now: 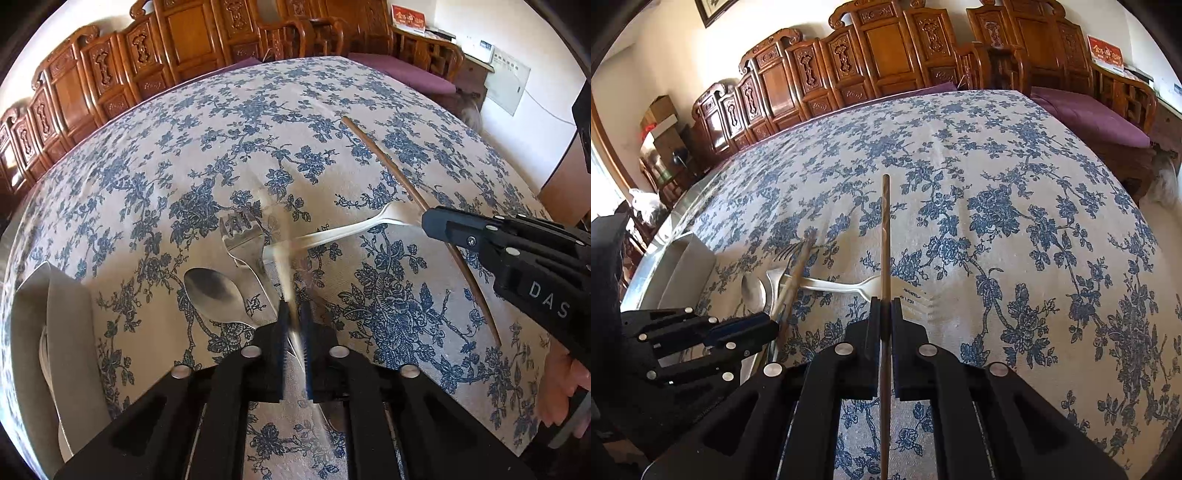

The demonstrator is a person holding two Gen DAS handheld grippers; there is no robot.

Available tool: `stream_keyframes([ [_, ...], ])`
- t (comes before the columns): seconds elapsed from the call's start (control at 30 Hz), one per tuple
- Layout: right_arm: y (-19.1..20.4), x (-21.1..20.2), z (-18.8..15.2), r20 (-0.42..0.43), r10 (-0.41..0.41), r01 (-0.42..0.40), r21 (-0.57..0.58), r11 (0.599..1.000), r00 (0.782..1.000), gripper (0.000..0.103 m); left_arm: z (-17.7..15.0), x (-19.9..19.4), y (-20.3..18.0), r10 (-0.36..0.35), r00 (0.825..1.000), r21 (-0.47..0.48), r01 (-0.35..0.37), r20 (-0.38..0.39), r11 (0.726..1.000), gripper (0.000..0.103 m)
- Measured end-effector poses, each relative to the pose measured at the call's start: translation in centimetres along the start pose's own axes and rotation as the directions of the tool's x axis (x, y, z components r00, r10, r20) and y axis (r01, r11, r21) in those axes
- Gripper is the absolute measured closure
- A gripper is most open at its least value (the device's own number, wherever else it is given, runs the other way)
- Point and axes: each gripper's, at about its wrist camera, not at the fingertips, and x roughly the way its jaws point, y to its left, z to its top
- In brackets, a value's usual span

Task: Organize utensils
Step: 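Grasp a wooden chopstick from the pile with the left tool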

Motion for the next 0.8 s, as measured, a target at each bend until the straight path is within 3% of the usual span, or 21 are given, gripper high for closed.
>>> stream_keyframes([
  [0.5, 1.2, 0.1, 0.2, -0.001, 0.023, -0.023, -0.023, 0.999, 1.0, 0.096, 0.2, -4.5, 0.8, 0.003, 0.996, -0.013, -0.002, 0.094, 1.0, 0.099],
  [0.8, 4.5, -0.4, 0.0, 0.006, 0.026, -0.025, -0.114, 0.993, 1.0, 0.096, -1.5, -7.6, 2.9, 0.013, 0.992, -0.034, -0.008, 0.128, 0.999, 0.099],
])
